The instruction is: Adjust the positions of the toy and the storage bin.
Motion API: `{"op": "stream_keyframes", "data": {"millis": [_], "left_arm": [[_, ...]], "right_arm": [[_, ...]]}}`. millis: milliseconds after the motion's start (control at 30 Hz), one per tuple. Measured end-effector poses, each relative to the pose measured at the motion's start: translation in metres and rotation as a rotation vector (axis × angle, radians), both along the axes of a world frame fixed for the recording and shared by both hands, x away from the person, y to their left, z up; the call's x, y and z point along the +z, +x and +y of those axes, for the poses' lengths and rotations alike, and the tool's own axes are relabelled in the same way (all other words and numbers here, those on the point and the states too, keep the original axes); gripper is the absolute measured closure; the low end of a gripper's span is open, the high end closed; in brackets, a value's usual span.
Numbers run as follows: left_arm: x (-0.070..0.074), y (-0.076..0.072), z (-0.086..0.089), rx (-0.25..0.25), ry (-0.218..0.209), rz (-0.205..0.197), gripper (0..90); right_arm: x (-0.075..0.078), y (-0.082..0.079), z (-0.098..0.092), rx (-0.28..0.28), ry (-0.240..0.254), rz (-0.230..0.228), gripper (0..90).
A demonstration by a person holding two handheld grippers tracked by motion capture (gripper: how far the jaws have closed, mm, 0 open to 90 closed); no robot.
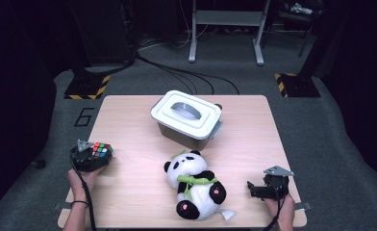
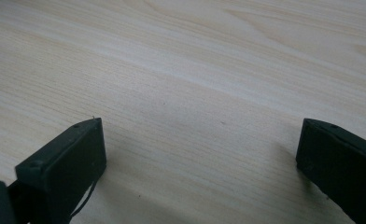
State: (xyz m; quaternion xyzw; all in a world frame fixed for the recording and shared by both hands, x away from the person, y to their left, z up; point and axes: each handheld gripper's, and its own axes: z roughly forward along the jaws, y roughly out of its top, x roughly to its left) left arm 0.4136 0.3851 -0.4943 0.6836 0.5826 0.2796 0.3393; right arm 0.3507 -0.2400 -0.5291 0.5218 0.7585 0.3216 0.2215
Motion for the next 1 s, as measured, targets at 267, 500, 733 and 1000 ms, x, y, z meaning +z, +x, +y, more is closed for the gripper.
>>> {"op": "stream_keyframes", "data": {"millis": [267,500,733,1000], "left_arm": [[-0.009,0.009,0.004,0.033,0.023,0.047,34.2],[-0.012,0.010,0.009,0.037,-0.005,0.063,33.9],[-0.008,0.006,0.011,0.054,-0.020,0.047,15.6],[0.008,-0.010,0.010,0.042,-0.018,0.052,9.7]], "right_arm": [[0.000,0.000,0.000,0.000,0.000,0.000,0.7],[0.000,0.000,0.000,-0.001,0.000,0.000,0.7],[0.000,0.000,0.000,-0.001,0.000,0.000,0.7],[0.000,0.000,0.000,-0.002,0.000,0.000,0.7]]}}
